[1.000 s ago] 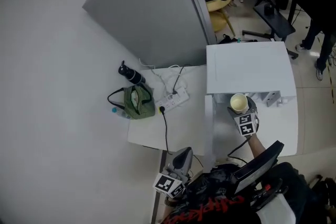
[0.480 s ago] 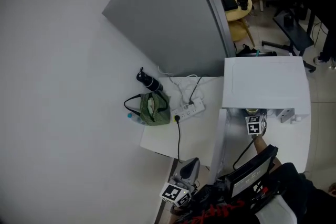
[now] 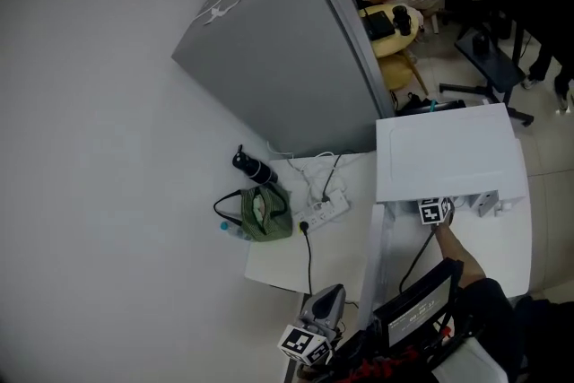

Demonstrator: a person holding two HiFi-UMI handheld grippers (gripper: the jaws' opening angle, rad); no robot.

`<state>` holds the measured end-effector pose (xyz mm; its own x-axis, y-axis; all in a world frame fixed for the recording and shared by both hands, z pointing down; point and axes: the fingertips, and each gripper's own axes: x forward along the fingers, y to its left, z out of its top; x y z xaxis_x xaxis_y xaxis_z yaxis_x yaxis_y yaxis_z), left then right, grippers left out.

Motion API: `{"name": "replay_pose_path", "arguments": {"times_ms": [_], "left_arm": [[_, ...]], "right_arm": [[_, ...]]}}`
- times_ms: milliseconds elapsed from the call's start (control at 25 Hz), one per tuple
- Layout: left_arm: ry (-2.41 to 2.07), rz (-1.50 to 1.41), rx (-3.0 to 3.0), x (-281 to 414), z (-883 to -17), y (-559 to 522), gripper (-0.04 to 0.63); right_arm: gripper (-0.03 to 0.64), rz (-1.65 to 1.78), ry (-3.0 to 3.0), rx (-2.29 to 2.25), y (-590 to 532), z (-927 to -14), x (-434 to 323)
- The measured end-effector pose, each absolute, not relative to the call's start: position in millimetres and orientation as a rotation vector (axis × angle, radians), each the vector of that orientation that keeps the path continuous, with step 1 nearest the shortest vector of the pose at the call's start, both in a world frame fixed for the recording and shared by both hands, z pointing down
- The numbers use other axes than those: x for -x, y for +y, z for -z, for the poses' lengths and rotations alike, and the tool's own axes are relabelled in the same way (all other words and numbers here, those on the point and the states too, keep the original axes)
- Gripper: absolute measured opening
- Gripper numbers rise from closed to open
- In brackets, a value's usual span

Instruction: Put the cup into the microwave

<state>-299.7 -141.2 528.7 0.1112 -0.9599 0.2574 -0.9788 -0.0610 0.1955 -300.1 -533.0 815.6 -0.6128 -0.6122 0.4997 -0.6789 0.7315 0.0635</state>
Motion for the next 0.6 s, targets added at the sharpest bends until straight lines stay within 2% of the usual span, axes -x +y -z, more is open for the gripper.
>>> {"name": "replay_pose_path", "arguments": {"times_ms": [40,120,280,400,560,600], "left_arm": [[-1.877,-0.081,-2.098,297,-527,-143,0.003],[-1.823,-0.072,-2.151,291,-525,-149,0.003],[-1.684,-0.029,-2.303,280,-533,-156,0.003],[-1.547,-0.001,-2.395,267,-528,-166,0.003],[-1.309,-0.020,-2.568,236,-527,-181,0.003],[-1.244,-0.018,-2.604,227,-530,-177,0.003]], "right_arm": [[0.454,-0.162,-2.424,-0.948,-529,-817,298],[0.509,-0.154,-2.412,-0.895,-513,-819,288],[0.512,-0.222,-2.420,-0.999,-454,-798,233],[0.453,-0.385,-2.416,-1.171,-392,-776,177],[0.322,-0.489,-2.490,-1.298,-334,-729,136],[0.267,-0.478,-2.517,-1.322,-319,-715,130]]}}
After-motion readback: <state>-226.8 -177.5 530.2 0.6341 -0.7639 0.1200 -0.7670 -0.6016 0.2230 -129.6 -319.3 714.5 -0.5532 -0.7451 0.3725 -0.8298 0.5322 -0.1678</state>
